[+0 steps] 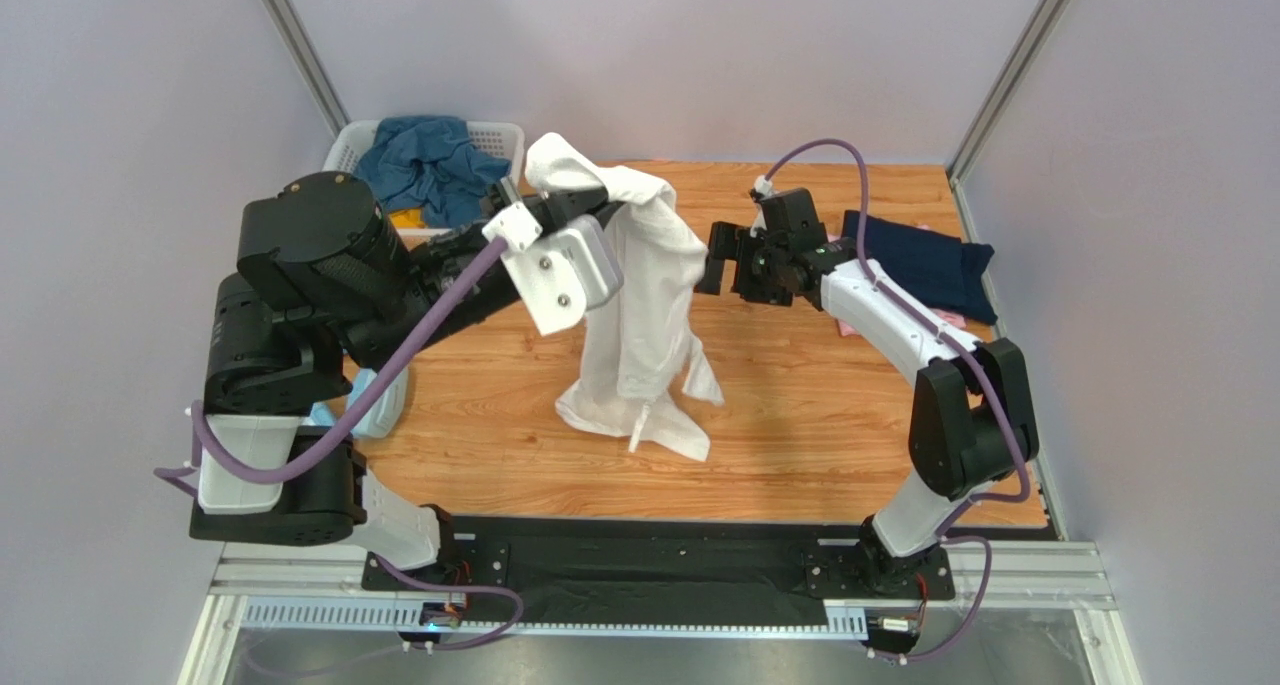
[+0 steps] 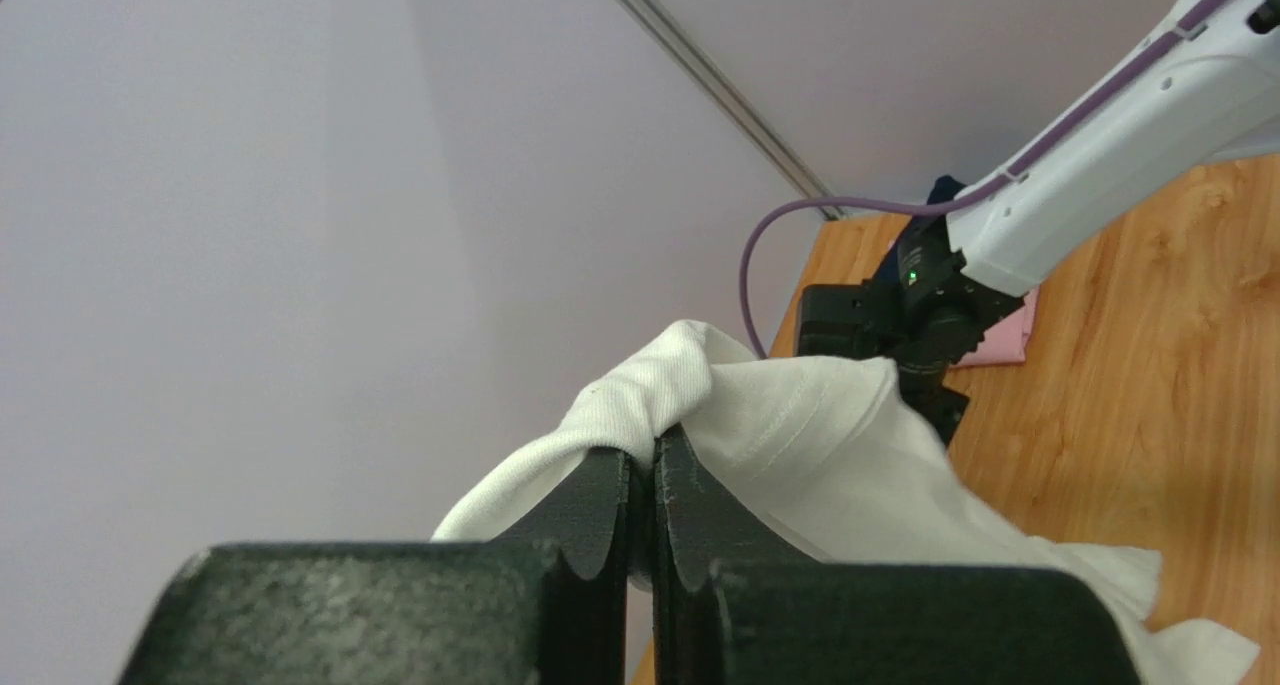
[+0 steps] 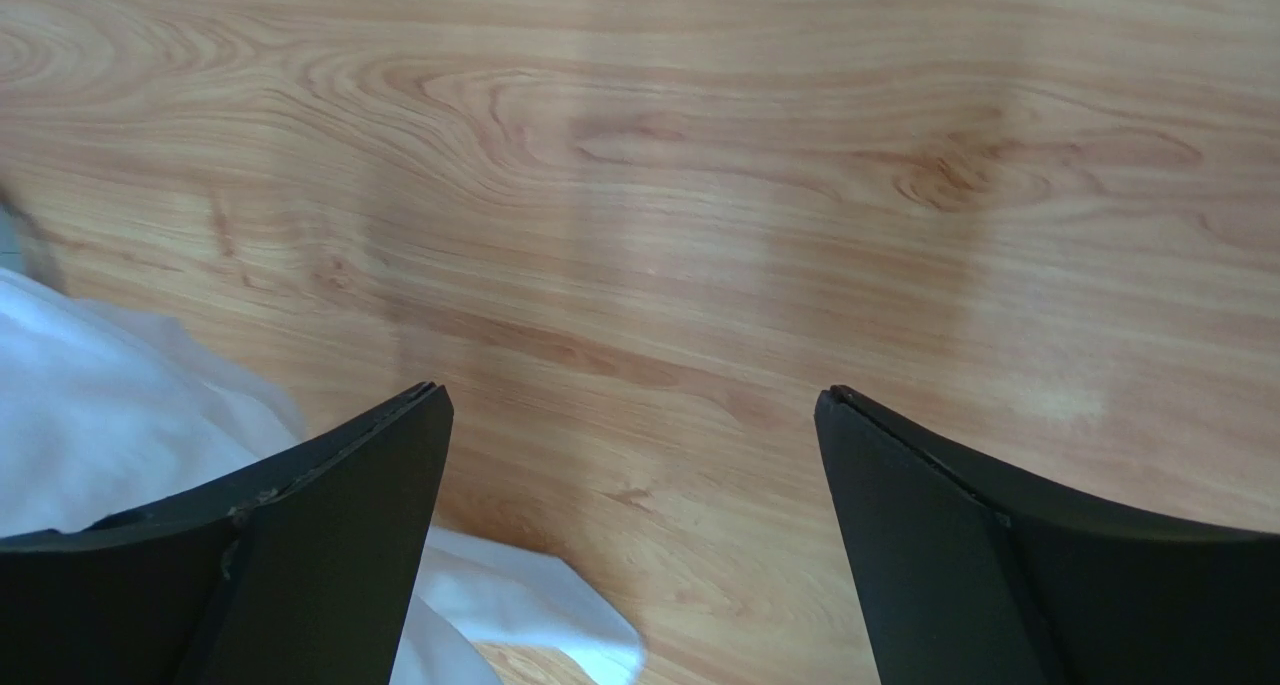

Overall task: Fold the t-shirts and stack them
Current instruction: Move the tshirt to the center of the board

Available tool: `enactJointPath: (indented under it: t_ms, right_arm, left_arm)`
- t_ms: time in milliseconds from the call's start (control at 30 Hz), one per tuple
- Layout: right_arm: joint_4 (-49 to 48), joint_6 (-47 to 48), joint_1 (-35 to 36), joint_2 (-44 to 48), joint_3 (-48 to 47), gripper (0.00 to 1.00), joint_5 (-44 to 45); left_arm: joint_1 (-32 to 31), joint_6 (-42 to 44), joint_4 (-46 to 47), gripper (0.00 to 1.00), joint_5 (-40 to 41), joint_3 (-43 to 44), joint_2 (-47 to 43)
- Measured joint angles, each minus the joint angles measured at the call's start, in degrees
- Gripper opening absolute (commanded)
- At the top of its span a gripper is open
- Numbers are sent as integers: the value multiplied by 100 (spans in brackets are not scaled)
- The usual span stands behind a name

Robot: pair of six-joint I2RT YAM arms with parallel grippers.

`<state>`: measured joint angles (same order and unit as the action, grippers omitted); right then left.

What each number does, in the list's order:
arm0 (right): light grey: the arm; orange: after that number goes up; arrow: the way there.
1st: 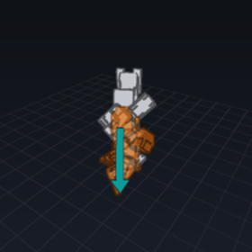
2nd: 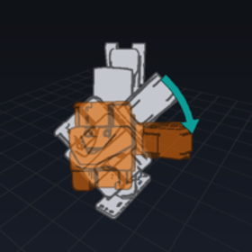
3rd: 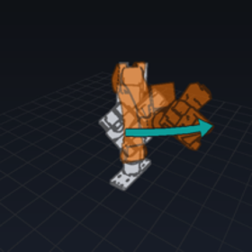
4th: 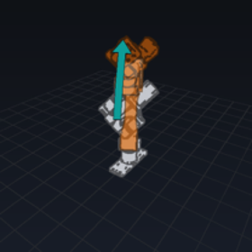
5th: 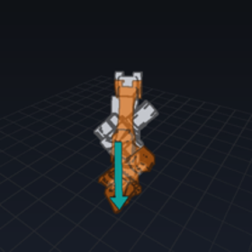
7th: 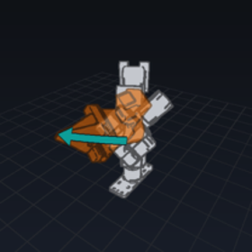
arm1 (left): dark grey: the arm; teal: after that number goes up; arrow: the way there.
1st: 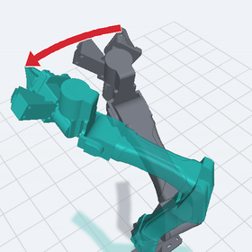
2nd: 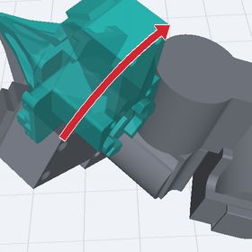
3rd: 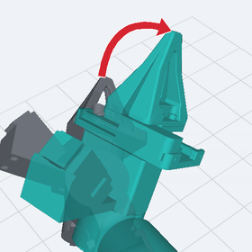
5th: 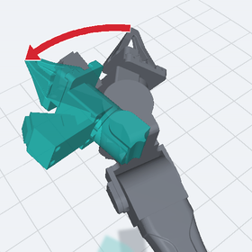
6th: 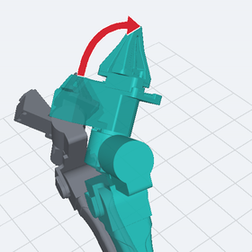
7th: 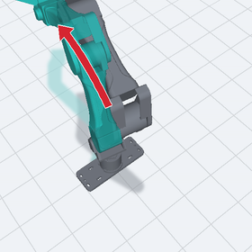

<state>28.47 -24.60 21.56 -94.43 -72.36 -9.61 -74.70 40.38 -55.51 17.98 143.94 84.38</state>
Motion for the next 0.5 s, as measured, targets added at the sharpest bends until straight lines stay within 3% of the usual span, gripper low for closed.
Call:
enactJointPath:
  t_ms: [67,267,500]
  right_arm:
    - [-96,-17,0,-66,-114,100,-181]
    - [-345,-46,2,120,278,100,-490]
    - [-125,-42,2,1523,1515,100,-313]
  left_arm:
    - [-372,188,7,0,149,-57,-39]
    - [-428,391,4,0,518,-942,-317]
    - [-341,498,68,0,697,-1300,-385]
